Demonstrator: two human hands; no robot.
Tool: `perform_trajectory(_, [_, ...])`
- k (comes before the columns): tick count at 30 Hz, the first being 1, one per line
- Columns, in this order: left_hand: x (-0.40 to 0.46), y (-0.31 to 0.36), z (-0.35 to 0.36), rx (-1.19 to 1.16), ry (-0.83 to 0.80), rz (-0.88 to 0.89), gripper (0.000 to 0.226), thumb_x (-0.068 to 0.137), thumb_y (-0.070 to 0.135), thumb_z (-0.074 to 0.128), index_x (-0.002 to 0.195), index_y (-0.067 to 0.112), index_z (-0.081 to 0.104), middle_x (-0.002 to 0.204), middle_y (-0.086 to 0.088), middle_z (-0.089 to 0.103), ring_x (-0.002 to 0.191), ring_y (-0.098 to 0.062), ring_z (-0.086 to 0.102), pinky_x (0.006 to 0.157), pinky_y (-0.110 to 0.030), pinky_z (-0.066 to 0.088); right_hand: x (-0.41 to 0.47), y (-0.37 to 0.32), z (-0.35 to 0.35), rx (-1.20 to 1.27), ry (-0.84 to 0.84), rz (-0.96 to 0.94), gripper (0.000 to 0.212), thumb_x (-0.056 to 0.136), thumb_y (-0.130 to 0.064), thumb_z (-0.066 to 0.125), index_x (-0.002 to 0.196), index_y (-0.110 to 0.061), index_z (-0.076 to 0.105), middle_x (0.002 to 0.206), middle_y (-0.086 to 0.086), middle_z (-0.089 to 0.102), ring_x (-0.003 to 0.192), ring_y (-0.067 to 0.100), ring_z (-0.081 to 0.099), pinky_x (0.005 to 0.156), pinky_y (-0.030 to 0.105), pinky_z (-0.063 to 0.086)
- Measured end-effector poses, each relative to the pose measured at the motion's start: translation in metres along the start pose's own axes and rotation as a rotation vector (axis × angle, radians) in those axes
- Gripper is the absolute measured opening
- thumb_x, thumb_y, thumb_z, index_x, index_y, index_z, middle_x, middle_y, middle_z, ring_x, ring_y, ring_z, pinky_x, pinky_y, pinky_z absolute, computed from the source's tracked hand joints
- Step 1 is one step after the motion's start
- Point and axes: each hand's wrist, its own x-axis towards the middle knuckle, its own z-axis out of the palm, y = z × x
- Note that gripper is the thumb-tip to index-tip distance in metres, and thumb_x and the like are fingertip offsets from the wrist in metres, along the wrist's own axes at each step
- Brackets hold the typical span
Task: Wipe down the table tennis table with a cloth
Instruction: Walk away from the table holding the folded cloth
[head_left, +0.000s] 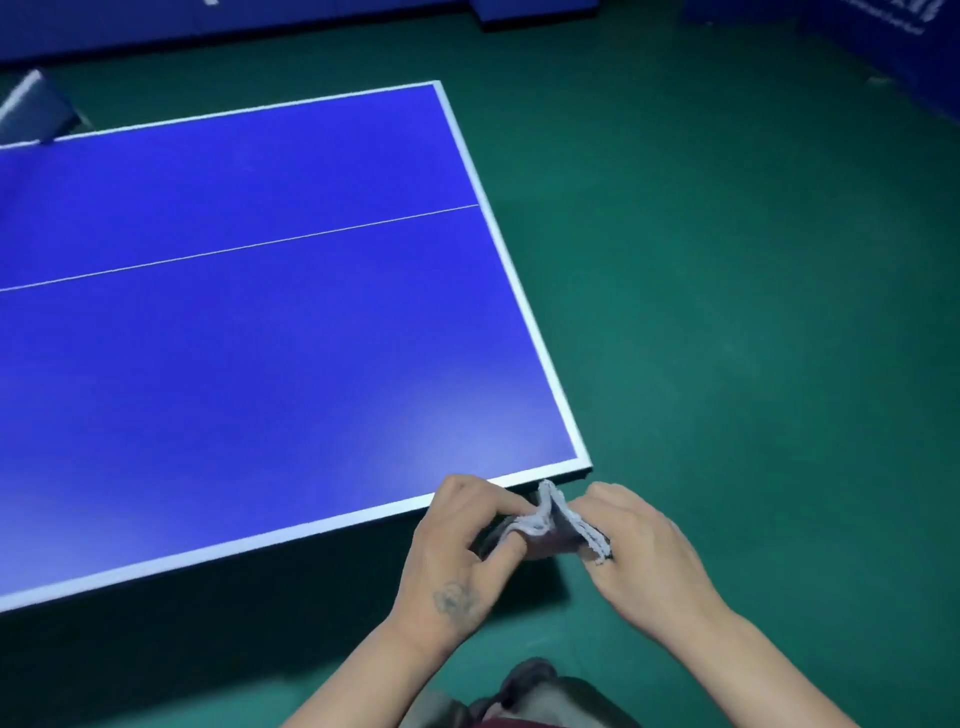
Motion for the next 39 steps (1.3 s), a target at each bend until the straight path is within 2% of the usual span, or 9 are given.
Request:
perform_trajectory(4, [-0.031, -0.016, -0.050, -0.252, 0.061, -0.333, 0.010, 0.093, 0.034, 0.082, 0.091, 0.037, 0.073, 0.090, 0.009, 0.072, 0.081, -0.006, 0.059, 0.075, -0.031, 0.047, 0.013, -0.030, 0.018, 0.085, -0.047, -0.031, 0.039, 0.077, 0.007, 0.054, 0.076, -0.031, 0.053, 0.087, -0.013, 0.053, 0.077, 0.011, 0.055, 0.062, 0.041, 0.050])
perform_trajectory(8, [-0.080, -0.031, -0.110, -0.300, 0.134, -0.433, 0.018, 0.094, 0.015, 0.081, 0.096, 0.032, 0.075, 0.098, 0.007, 0.076, 0.087, -0.005, 0.063, 0.074, -0.025, 0.048, 0.021, -0.089, 0.046, 0.113, -0.166, -0.097, 0.041, 0.079, 0.008, 0.055, 0.076, -0.033, 0.060, 0.091, -0.015, 0.060, 0.083, 0.011, 0.058, 0.067, 0.039, 0.052])
perform_trajectory(12, [-0.137, -0.048, -0.166, -0.335, 0.333, -0.490, 0.025, 0.090, 0.013, 0.079, 0.101, 0.035, 0.075, 0.105, 0.008, 0.077, 0.096, -0.007, 0.067, 0.074, -0.021, 0.047, 0.022, -0.162, 0.081, 0.169, -0.273, -0.145, 0.031, 0.086, -0.006, 0.063, 0.076, -0.035, 0.065, 0.091, -0.018, 0.066, 0.086, 0.009, 0.060, 0.069, 0.029, 0.049])
perform_trajectory(16, [-0.203, -0.071, -0.212, -0.343, 0.523, -0.559, 0.042, 0.091, -0.005, 0.076, 0.103, 0.035, 0.074, 0.111, 0.002, 0.077, 0.103, -0.018, 0.071, 0.071, -0.021, 0.048, 0.016, -0.227, 0.119, 0.175, -0.357, -0.212, 0.018, 0.090, -0.018, 0.066, 0.085, -0.036, 0.070, 0.096, -0.021, 0.069, 0.089, 0.006, 0.062, 0.069, 0.022, 0.048])
perform_trajectory(21, [-0.299, -0.089, -0.267, -0.314, 0.757, -0.642, 0.034, 0.085, 0.014, 0.076, 0.105, 0.041, 0.073, 0.112, 0.006, 0.077, 0.102, -0.016, 0.072, 0.074, -0.022, 0.052, 0.002, -0.304, 0.176, 0.086, -0.425, -0.282, 0.012, 0.091, -0.024, 0.064, 0.089, -0.035, 0.068, 0.091, -0.018, 0.068, 0.078, 0.008, 0.061, 0.067, 0.038, 0.054])
perform_trajectory(27, [-0.406, -0.104, -0.316, -0.284, 1.048, -0.741, 0.031, 0.079, 0.023, 0.075, 0.101, 0.045, 0.073, 0.110, 0.007, 0.078, 0.098, -0.015, 0.072, 0.076, -0.025, 0.054, -0.021, -0.406, 0.245, 0.034, -0.516, -0.447, 0.008, 0.092, -0.034, 0.061, 0.086, -0.036, 0.066, 0.083, -0.015, 0.066, 0.071, 0.009, 0.060, 0.060, 0.032, 0.047])
perform_trajectory(31, [-0.450, -0.110, -0.339, -0.302, 1.236, -0.797, 0.028, 0.080, 0.024, 0.075, 0.099, 0.044, 0.074, 0.109, 0.005, 0.078, 0.096, -0.013, 0.071, 0.089, -0.034, 0.056, -0.027, -0.463, 0.284, -0.010, -0.583, -0.535, 0.012, 0.095, -0.037, 0.062, 0.085, -0.032, 0.065, 0.079, -0.013, 0.064, 0.069, 0.010, 0.059, 0.059, 0.034, 0.048])
perform_trajectory(37, [-0.488, -0.128, -0.382, -0.299, 1.429, -0.887, 0.027, 0.078, 0.026, 0.073, 0.105, 0.024, 0.075, 0.105, 0.007, 0.079, 0.095, -0.011, 0.071, 0.096, -0.041, 0.054, -0.013, -0.540, 0.346, -0.059, -0.656, -0.656, 0.014, 0.096, -0.043, 0.063, 0.086, -0.033, 0.065, 0.080, -0.015, 0.066, 0.070, 0.007, 0.061, 0.061, 0.037, 0.052])
perform_trajectory(39, [-0.495, -0.139, -0.402, -0.273, 1.473, -0.910, 0.026, 0.078, 0.026, 0.073, 0.105, 0.027, 0.075, 0.106, 0.007, 0.080, 0.095, -0.010, 0.071, 0.096, -0.042, 0.054, -0.004, -0.567, 0.368, -0.062, -0.677, -0.693, 0.015, 0.096, -0.044, 0.062, 0.087, -0.033, 0.065, 0.080, -0.015, 0.065, 0.070, 0.008, 0.061, 0.063, 0.040, 0.054])
